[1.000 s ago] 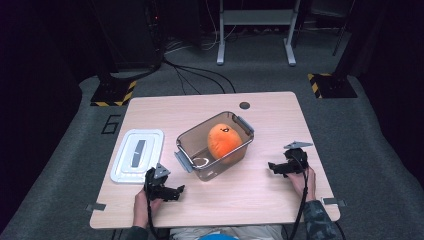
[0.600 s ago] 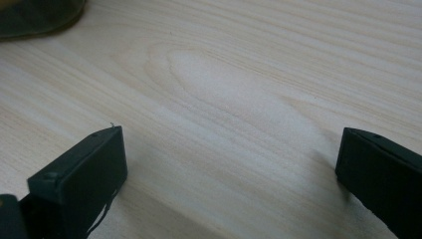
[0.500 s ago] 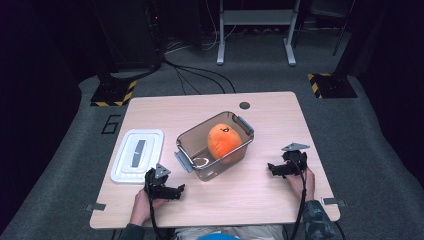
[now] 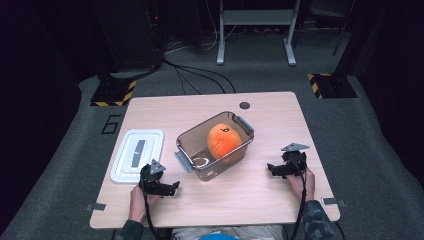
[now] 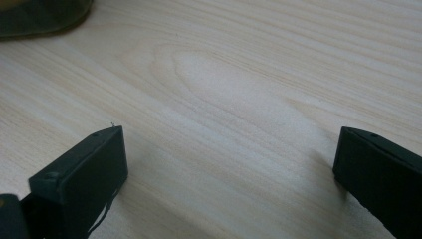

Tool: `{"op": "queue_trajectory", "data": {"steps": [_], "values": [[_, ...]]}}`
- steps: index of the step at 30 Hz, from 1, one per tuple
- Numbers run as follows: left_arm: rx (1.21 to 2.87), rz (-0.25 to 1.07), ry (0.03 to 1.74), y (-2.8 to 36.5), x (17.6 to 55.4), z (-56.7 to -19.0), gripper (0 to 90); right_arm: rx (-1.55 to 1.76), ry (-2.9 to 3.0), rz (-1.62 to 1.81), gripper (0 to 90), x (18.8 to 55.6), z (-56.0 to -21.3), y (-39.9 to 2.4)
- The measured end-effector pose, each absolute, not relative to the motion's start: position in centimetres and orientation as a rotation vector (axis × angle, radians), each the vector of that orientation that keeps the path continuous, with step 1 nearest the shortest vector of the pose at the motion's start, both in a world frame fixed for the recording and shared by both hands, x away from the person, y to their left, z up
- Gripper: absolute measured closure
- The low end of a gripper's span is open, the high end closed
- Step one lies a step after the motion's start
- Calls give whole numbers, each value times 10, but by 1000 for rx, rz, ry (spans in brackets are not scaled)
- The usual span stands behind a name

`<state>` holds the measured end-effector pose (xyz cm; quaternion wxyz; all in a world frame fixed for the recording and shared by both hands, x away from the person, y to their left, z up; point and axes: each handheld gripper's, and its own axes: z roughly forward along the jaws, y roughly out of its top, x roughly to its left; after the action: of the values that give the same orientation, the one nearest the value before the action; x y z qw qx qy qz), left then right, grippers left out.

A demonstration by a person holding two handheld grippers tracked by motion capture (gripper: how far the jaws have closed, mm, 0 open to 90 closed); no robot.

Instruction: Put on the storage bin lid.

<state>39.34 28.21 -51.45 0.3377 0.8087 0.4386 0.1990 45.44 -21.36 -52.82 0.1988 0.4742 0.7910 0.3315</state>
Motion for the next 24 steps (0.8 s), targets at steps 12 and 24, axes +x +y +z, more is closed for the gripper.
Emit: {"op": "queue_trajectory", "data": {"steps": [12, 24], "values": [[1987, 564, 1300, 328, 427, -491, 44, 1319, 2213, 933, 3, 455, -528, -214], [1937, 583, 1437, 359, 463, -494, 40, 1321, 2210, 934, 5, 455, -528, -214]]}}
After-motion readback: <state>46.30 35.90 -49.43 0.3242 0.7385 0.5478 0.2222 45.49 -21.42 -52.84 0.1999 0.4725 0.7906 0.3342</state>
